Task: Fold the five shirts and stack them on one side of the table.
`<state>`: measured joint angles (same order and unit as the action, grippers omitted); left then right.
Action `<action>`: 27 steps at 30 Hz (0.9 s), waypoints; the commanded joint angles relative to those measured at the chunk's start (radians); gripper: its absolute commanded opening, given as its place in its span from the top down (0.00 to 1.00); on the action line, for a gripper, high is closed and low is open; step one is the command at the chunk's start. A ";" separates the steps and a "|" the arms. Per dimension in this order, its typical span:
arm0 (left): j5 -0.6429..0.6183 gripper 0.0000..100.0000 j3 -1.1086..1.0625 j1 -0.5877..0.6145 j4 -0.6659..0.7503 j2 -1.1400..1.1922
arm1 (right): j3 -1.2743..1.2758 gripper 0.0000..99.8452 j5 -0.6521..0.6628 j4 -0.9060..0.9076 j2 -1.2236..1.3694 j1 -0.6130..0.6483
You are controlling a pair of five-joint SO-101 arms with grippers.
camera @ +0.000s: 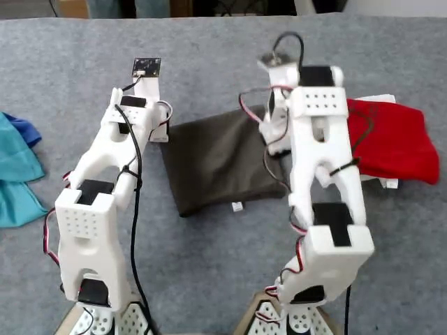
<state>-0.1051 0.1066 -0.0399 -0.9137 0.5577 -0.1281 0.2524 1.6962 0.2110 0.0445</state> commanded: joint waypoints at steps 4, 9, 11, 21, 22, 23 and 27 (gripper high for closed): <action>0.005 0.97 0.025 0.012 -0.006 -0.005 | 0.325 0.99 -0.008 -0.226 -0.084 0.012; 0.006 0.97 0.024 0.012 -0.006 -0.005 | 0.493 0.99 0.008 -0.382 -0.084 -0.071; 0.006 0.97 0.024 0.012 -0.006 -0.005 | 0.530 0.99 0.051 -0.416 -0.084 -0.114; 0.003 0.97 0.024 0.013 -0.006 -0.005 | 0.484 0.99 0.095 -0.273 -0.102 -0.160; 0.003 0.97 0.024 0.013 -0.006 -0.005 | 0.440 0.99 0.091 -0.226 -0.114 -0.140; 0.005 0.97 0.024 0.013 -0.006 -0.005 | 0.394 0.99 0.091 -0.172 -0.128 -0.123; 0.006 0.97 0.024 0.013 -0.006 -0.005 | 0.217 0.99 0.054 -0.032 -0.193 -0.044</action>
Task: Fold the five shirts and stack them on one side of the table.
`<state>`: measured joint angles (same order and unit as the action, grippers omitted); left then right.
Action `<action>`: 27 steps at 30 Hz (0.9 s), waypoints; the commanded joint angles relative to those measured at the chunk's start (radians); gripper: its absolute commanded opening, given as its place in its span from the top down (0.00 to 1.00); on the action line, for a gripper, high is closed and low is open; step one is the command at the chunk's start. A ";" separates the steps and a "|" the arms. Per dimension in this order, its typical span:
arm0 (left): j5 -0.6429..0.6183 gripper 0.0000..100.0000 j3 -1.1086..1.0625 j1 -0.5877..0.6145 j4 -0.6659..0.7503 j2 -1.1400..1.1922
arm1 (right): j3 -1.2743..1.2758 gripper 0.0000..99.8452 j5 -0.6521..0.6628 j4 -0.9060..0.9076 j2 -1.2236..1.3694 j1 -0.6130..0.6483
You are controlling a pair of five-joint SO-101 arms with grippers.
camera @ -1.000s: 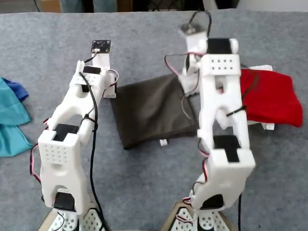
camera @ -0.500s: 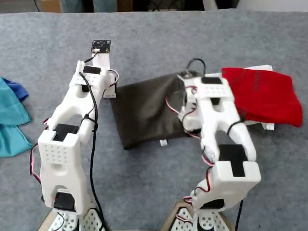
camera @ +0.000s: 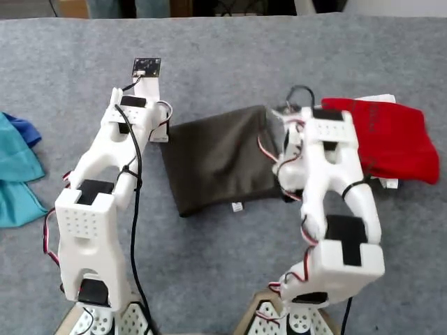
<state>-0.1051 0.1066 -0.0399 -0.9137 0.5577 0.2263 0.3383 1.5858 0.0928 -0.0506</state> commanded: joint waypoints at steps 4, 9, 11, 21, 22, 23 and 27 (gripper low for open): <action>0.006 0.97 0.024 0.013 -0.008 -0.005 | -0.171 0.99 -0.094 0.020 -0.076 0.089; 0.008 0.97 0.024 0.013 -0.008 -0.005 | -0.025 0.99 -0.115 -0.186 0.018 0.091; 0.008 0.97 0.024 0.013 -0.008 -0.005 | 0.033 0.99 -0.114 -0.241 0.079 0.072; 0.008 0.97 0.024 0.013 -0.008 -0.003 | 0.079 0.99 -0.048 -0.250 0.242 -0.091; 0.008 0.97 0.024 0.013 -0.008 -0.003 | 0.071 0.99 -0.044 -0.232 0.240 -0.084; 0.008 0.97 0.024 0.013 -0.008 -0.003 | 0.058 0.99 -0.044 -0.212 0.240 -0.075; 0.008 0.97 0.024 0.013 -0.008 -0.003 | -0.024 0.99 -0.051 -0.146 0.202 -0.058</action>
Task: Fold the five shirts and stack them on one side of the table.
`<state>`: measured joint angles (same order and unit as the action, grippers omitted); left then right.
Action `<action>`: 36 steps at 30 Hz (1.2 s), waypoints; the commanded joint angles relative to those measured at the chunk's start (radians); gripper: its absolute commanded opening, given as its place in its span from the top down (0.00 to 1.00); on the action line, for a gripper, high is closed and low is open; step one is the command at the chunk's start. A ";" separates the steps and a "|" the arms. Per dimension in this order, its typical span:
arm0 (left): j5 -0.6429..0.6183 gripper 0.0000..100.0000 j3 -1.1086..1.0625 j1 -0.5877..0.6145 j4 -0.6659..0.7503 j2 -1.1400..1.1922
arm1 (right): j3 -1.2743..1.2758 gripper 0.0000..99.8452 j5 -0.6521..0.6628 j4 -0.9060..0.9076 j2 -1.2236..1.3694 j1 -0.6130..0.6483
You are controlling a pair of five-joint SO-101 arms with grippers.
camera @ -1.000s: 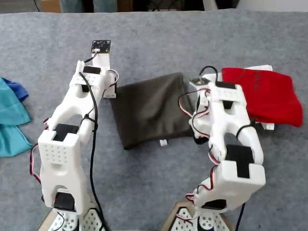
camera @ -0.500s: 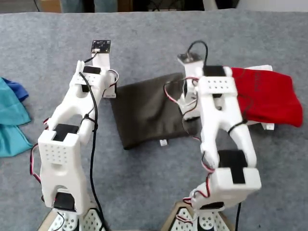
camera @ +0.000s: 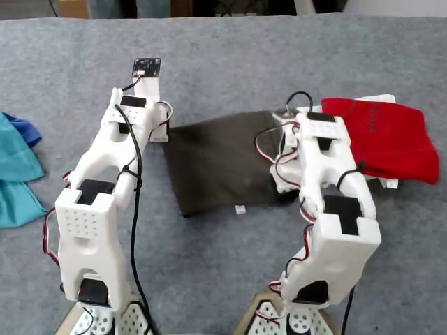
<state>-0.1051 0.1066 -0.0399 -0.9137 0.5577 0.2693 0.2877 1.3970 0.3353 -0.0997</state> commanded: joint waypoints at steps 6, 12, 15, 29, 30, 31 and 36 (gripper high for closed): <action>0.008 0.97 0.024 0.013 -0.008 -0.003 | -0.225 0.99 0.000 0.120 -0.176 -0.018; 0.008 0.97 0.024 0.013 -0.008 -0.003 | -0.306 0.99 0.000 0.124 -0.277 -0.017; 0.008 0.97 0.024 0.013 -0.008 -0.003 | -0.306 0.99 0.005 0.169 -0.325 -0.018; 0.003 0.97 0.093 0.070 -0.117 -0.104 | -0.225 0.98 -0.002 0.342 -0.409 -0.011; 0.005 0.97 0.114 0.067 -0.158 -0.137 | -0.203 0.98 -0.005 0.341 -0.409 -0.011; 0.005 0.97 0.134 0.062 -0.193 -0.167 | -0.186 0.98 -0.023 0.338 -0.409 -0.011; 0.006 0.97 0.183 0.045 -0.299 -0.278 | -0.068 0.84 -0.222 0.186 -0.406 0.020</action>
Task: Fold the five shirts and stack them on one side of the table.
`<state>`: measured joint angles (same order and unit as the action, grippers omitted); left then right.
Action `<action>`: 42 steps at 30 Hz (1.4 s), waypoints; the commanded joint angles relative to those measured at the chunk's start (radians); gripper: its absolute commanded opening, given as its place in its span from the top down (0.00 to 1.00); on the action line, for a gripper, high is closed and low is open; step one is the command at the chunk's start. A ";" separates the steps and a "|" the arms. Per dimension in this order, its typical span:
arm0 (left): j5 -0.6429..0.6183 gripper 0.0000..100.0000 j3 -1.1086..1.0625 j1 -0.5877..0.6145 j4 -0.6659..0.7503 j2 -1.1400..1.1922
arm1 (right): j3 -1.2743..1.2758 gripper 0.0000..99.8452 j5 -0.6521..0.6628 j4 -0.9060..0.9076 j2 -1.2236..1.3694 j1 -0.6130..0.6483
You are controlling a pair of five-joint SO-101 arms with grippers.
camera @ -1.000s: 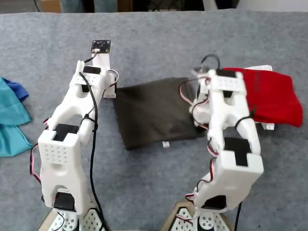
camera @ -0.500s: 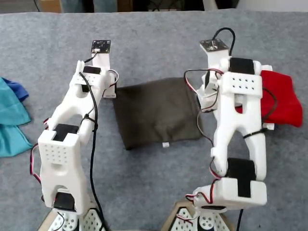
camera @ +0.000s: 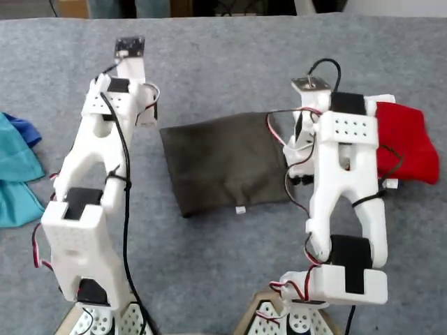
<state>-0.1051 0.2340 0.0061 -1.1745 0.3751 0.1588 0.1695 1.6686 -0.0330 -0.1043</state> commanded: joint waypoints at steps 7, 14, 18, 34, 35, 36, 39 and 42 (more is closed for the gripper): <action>0.009 0.97 -0.035 0.039 -0.035 -0.100 | 0.217 0.70 -0.362 -0.433 -0.031 0.115; 0.009 0.97 -0.082 0.064 -0.043 -0.100 | 0.259 0.57 -0.606 -0.618 0.016 0.207; 0.009 0.97 -0.076 0.062 -0.043 -0.100 | 0.255 0.58 -0.694 -0.704 0.125 0.258; 0.008 0.97 -0.054 0.054 -0.038 -0.101 | 0.177 0.78 -0.767 -0.775 0.390 0.276; 0.005 0.97 -0.044 0.054 -0.041 -0.101 | 0.170 0.80 -0.767 -0.770 0.394 0.276; 0.002 0.97 -0.033 0.054 -0.041 -0.101 | 0.162 0.82 -0.766 -0.760 0.395 0.276; -0.002 0.92 -0.005 0.053 -0.043 -0.101 | 0.151 0.86 -0.763 -0.746 0.398 0.276; -0.054 0.82 0.018 0.041 -0.043 -0.101 | 0.151 0.87 -0.761 -0.747 0.398 0.276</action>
<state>-0.1097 0.1880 0.0614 -1.2083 0.3337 0.3322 -0.5854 0.9244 0.3245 0.1550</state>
